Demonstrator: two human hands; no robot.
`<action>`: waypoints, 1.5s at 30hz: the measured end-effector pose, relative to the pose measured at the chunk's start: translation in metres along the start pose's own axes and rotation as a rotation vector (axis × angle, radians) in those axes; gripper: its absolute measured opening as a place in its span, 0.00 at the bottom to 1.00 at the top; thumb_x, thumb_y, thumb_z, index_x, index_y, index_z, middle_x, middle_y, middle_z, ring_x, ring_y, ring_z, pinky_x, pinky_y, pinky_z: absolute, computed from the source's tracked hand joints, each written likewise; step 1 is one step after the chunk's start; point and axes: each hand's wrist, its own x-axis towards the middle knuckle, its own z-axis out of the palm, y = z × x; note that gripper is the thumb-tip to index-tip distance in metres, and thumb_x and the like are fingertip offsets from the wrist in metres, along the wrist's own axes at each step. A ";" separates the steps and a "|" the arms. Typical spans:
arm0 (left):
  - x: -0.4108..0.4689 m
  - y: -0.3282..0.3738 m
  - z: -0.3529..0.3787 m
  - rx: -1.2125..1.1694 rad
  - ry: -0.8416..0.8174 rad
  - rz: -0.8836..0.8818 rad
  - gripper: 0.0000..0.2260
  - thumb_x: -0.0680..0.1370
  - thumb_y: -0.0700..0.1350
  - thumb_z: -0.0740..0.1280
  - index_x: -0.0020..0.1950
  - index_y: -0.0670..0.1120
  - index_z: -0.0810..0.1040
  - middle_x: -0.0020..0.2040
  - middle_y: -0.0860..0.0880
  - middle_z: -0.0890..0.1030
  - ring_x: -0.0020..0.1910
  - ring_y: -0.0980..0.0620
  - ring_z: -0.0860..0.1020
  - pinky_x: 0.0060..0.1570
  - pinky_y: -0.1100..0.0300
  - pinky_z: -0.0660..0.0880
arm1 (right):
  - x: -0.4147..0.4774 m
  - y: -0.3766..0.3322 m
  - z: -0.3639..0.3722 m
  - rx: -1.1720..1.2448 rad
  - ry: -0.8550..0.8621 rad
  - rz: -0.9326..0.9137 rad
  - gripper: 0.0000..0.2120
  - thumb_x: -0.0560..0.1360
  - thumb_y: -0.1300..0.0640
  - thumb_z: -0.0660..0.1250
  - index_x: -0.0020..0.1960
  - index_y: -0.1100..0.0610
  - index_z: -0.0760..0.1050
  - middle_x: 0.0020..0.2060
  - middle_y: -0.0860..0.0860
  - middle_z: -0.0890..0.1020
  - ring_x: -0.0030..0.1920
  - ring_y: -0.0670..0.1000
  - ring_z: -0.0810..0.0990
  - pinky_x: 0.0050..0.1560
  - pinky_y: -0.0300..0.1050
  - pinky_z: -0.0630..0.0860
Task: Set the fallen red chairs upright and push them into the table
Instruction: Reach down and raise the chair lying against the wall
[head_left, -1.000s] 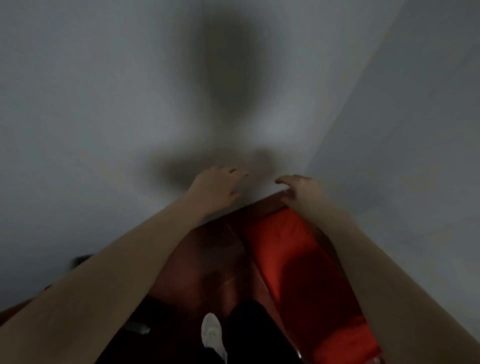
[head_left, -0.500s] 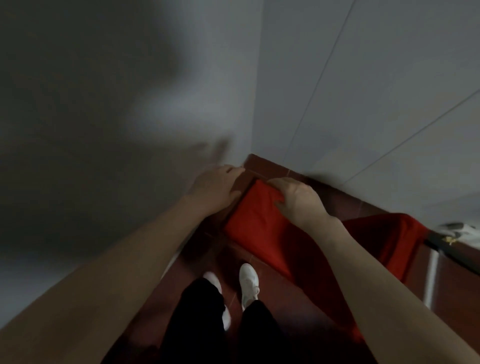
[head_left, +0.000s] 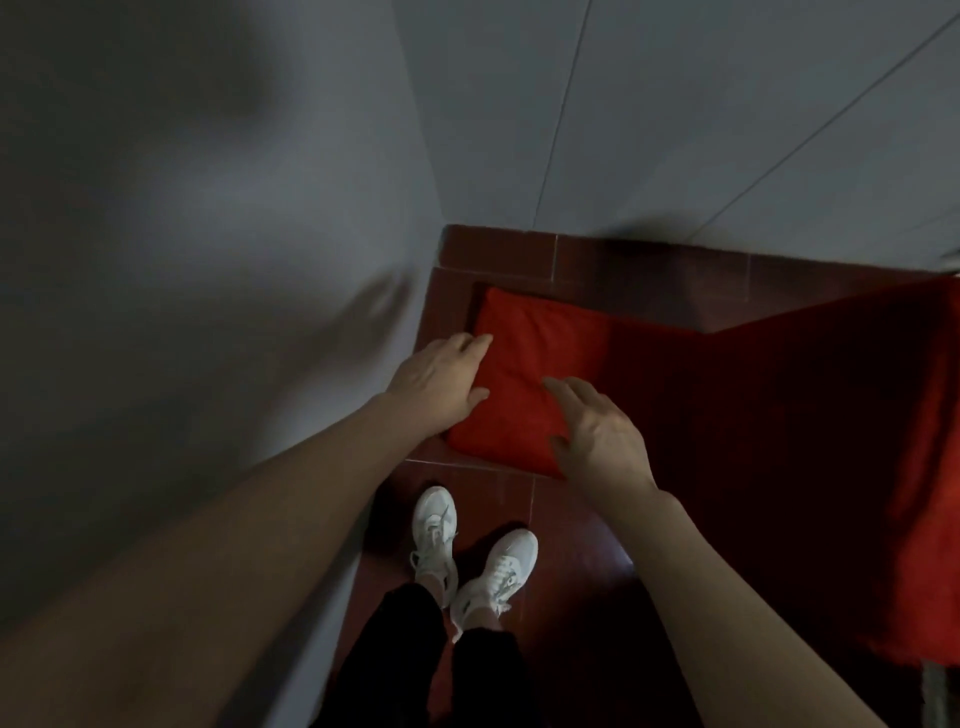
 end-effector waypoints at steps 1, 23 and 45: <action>0.013 -0.011 0.019 0.002 -0.023 -0.009 0.32 0.79 0.53 0.65 0.78 0.47 0.55 0.73 0.44 0.67 0.67 0.43 0.70 0.63 0.47 0.73 | 0.011 0.007 0.021 0.001 -0.021 0.013 0.32 0.72 0.63 0.67 0.75 0.52 0.65 0.67 0.52 0.73 0.60 0.56 0.76 0.59 0.50 0.75; 0.201 -0.159 0.377 -0.245 -0.202 -0.316 0.32 0.82 0.52 0.60 0.79 0.40 0.49 0.75 0.37 0.61 0.70 0.38 0.67 0.67 0.48 0.66 | 0.186 0.116 0.396 -0.076 -0.265 0.139 0.46 0.76 0.63 0.63 0.78 0.47 0.34 0.79 0.52 0.40 0.79 0.54 0.38 0.76 0.51 0.50; 0.253 -0.162 0.450 -0.524 0.190 -0.768 0.20 0.83 0.55 0.53 0.63 0.41 0.70 0.60 0.38 0.77 0.59 0.37 0.76 0.58 0.49 0.69 | 0.202 0.137 0.461 -0.219 -0.283 0.134 0.61 0.73 0.40 0.70 0.69 0.53 0.16 0.69 0.56 0.19 0.72 0.58 0.23 0.72 0.53 0.29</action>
